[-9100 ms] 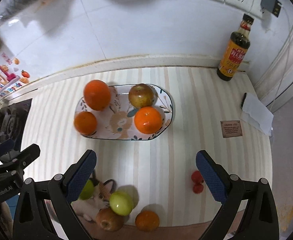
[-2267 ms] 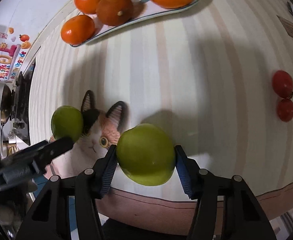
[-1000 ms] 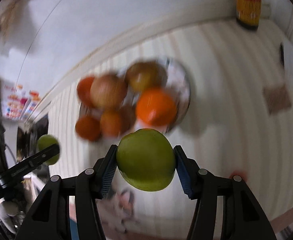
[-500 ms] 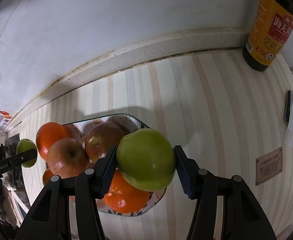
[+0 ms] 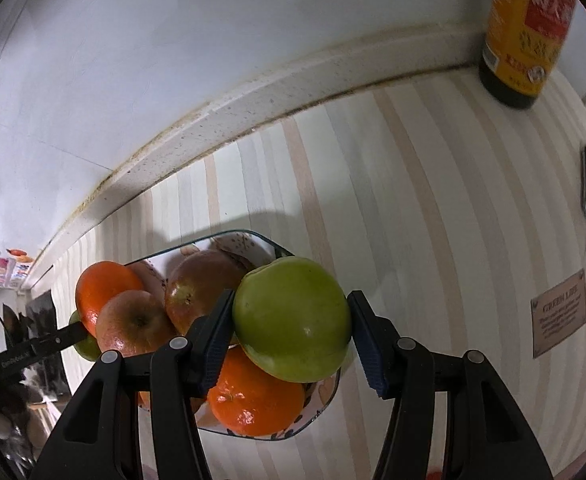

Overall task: Organize fruits
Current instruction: 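Lower the green apples onto the plate and open both grippers, then withdraw both grippers from the plate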

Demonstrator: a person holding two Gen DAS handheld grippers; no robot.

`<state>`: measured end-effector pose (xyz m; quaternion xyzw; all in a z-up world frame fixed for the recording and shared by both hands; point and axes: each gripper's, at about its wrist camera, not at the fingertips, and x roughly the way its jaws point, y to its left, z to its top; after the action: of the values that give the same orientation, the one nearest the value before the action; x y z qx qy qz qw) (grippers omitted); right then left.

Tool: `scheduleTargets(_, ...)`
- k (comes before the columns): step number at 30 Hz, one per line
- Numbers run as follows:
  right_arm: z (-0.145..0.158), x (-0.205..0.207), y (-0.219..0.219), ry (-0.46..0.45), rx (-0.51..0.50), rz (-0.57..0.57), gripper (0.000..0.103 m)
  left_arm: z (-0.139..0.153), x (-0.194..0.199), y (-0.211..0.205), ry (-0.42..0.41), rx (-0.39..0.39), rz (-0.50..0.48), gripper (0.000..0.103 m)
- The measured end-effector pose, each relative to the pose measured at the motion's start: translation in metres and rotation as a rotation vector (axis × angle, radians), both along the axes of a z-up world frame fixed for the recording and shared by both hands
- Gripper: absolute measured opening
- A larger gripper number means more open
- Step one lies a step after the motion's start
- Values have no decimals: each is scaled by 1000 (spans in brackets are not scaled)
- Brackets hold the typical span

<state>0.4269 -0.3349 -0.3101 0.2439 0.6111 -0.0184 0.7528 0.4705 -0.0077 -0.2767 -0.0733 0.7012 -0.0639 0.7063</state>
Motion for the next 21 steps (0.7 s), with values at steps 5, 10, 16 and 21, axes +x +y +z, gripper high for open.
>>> scheduleTargets(5,2,-4,-1,-11,47,-2,78,6,-2,4,-14,5,15,58)
scheduleTargets(10,15,-10,-2,-1,-13,4,98,26,-9,7,-78,38,13,89)
scheduleTargets(16,57,-37,22,-55,-184,64,98,53,-35,-3,-166,112,-27,94)
scheduleTargets(21,85,-67,54,-105,-274,120,98,69,-76,-14,-231,167,-65,94)
